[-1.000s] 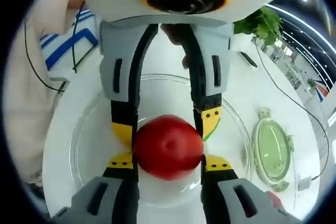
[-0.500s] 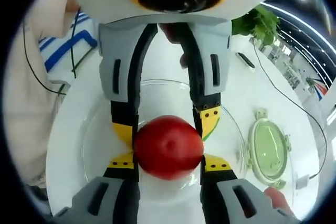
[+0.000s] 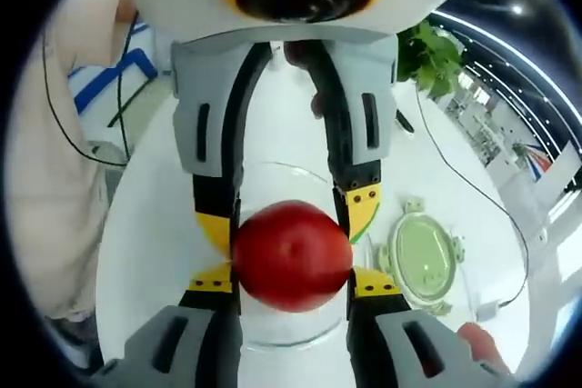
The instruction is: Open container latches remove lid place lid upside down on tabletop take tomato from container place on tabletop
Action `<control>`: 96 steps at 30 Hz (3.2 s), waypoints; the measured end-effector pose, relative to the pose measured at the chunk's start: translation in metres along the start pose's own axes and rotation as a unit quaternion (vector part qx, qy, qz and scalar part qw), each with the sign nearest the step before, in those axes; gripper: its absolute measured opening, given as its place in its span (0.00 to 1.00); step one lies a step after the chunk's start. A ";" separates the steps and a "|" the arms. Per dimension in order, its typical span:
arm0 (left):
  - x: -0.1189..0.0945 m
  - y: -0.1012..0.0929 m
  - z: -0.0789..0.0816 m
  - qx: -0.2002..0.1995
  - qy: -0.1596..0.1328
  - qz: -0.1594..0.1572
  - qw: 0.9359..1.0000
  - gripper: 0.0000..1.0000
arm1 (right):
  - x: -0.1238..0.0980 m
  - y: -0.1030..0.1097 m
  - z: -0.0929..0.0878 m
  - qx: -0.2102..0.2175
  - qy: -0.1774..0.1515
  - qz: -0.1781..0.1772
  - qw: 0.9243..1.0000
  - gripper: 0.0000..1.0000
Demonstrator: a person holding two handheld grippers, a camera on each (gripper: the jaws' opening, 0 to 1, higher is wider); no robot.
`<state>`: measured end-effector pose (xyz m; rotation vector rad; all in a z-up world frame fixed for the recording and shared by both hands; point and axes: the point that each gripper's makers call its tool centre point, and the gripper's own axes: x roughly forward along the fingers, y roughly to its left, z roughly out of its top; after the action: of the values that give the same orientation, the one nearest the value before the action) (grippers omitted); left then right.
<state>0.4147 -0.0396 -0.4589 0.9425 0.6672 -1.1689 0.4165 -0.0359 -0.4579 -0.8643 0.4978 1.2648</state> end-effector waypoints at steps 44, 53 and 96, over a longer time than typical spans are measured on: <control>0.108 -0.049 0.170 0.110 -0.048 -0.089 0.989 0.38 | -0.117 0.021 -0.172 0.114 0.056 -0.066 0.990 0.40; 0.137 -0.056 0.167 0.107 -0.040 -0.107 0.988 0.38 | -0.101 0.026 -0.195 0.132 0.046 -0.056 0.989 0.40; 0.067 -0.016 0.183 0.042 -0.213 -0.008 0.976 0.50 | -0.166 -0.041 -0.136 0.239 -0.236 -0.189 0.923 0.52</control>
<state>0.4124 -0.2335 -0.4332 0.7226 0.2820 -1.3678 0.4302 -0.2466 -0.4041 -0.2071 0.2156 0.8916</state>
